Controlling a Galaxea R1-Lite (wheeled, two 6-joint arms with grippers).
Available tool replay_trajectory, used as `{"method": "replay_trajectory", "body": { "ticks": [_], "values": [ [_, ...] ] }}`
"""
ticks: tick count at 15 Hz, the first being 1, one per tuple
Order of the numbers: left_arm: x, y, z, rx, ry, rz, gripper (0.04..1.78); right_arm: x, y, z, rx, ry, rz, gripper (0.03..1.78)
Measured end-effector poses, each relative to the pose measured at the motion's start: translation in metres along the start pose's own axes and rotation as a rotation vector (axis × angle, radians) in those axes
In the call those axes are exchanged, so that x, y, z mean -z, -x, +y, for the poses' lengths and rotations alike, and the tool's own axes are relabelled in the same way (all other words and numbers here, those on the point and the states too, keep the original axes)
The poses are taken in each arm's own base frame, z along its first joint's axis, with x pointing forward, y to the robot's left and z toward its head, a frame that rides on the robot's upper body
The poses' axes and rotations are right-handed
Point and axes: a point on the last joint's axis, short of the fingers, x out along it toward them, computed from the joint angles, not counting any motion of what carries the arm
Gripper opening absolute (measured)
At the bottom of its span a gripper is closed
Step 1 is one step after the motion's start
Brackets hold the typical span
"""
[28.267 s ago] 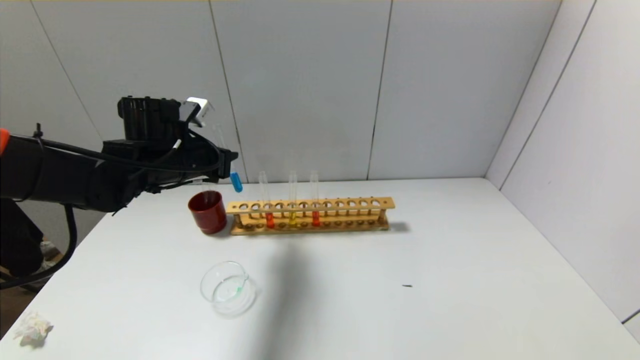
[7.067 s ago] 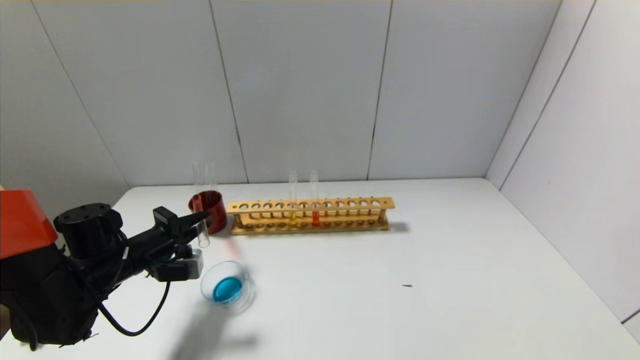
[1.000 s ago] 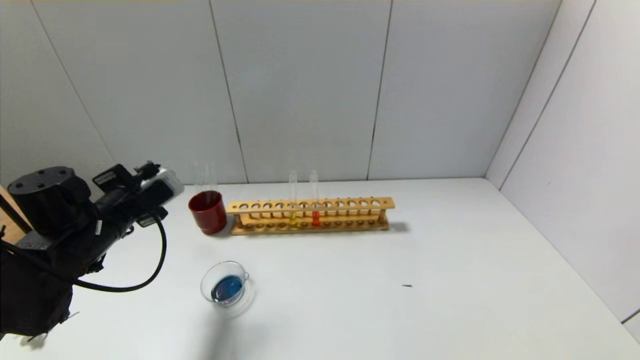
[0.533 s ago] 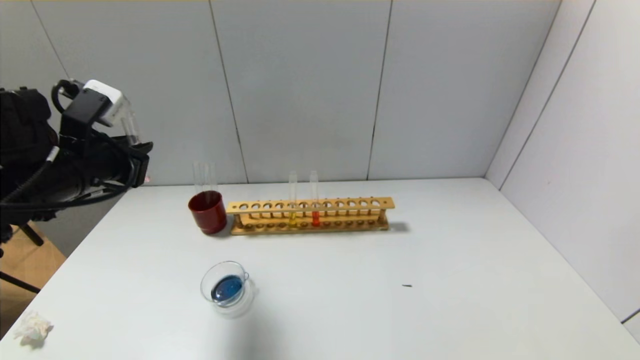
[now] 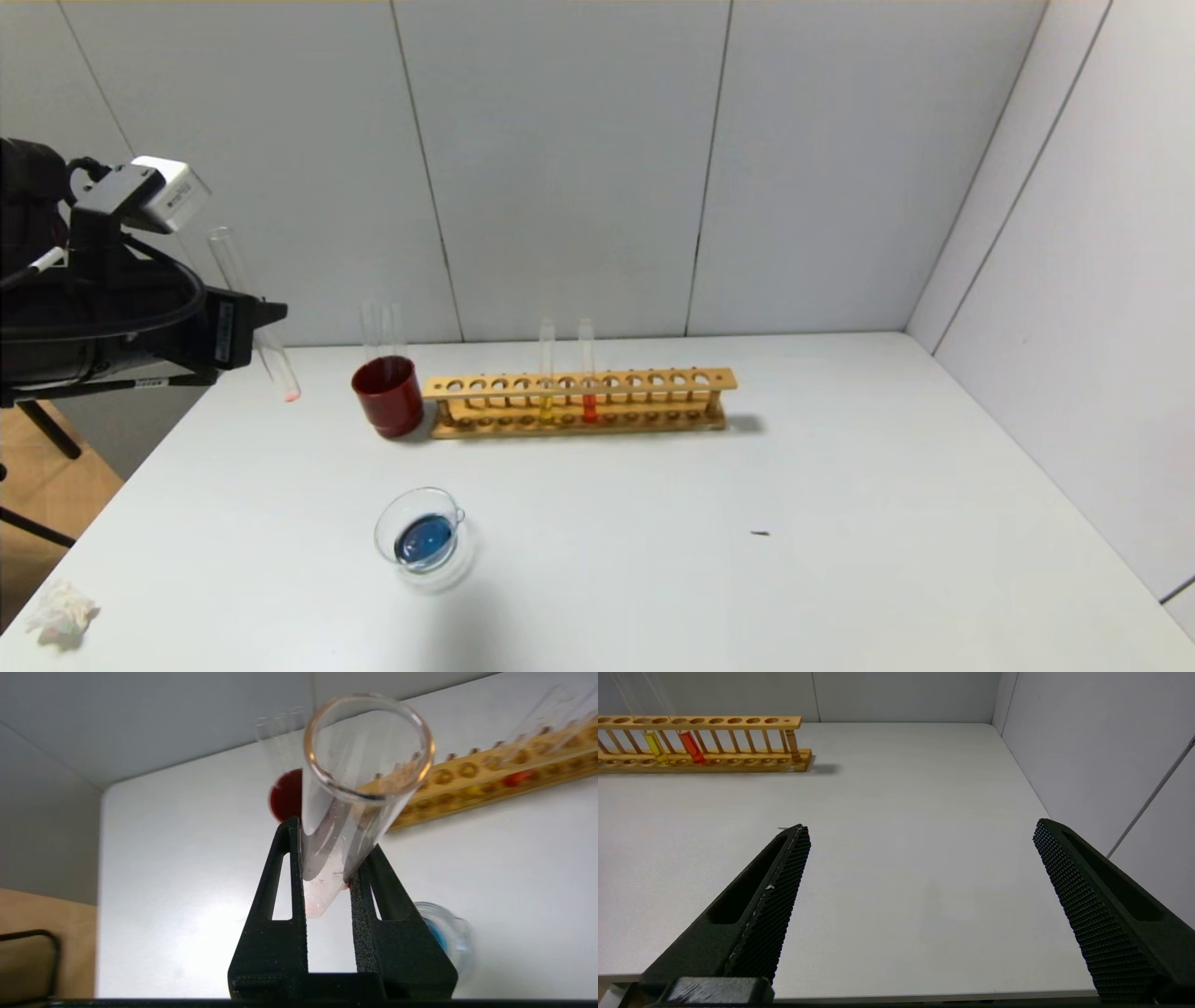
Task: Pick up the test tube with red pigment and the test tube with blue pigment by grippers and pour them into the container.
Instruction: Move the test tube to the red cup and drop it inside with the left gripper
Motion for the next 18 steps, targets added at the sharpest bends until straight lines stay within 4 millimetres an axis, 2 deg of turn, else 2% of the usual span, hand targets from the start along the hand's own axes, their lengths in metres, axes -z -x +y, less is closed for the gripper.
{"method": "replay_trajectory", "body": {
  "ticks": [3,8,14,18],
  "values": [
    [-0.007,-0.002,0.011,0.076,0.087,-0.023,0.31,0.000,0.000,0.000,0.001,0.000,0.000,1.75],
    [-0.013,-0.019,0.025,0.069,0.104,-0.025,0.31,0.000,0.000,0.000,0.001,0.000,0.000,1.75],
    [-0.019,-0.057,0.035,0.070,0.115,-0.008,0.31,0.000,0.000,0.000,0.000,0.000,0.000,1.75],
    [-0.016,-0.091,0.042,0.073,0.159,0.018,0.31,0.000,0.000,0.000,0.000,0.000,0.000,1.75]
  ]
}}
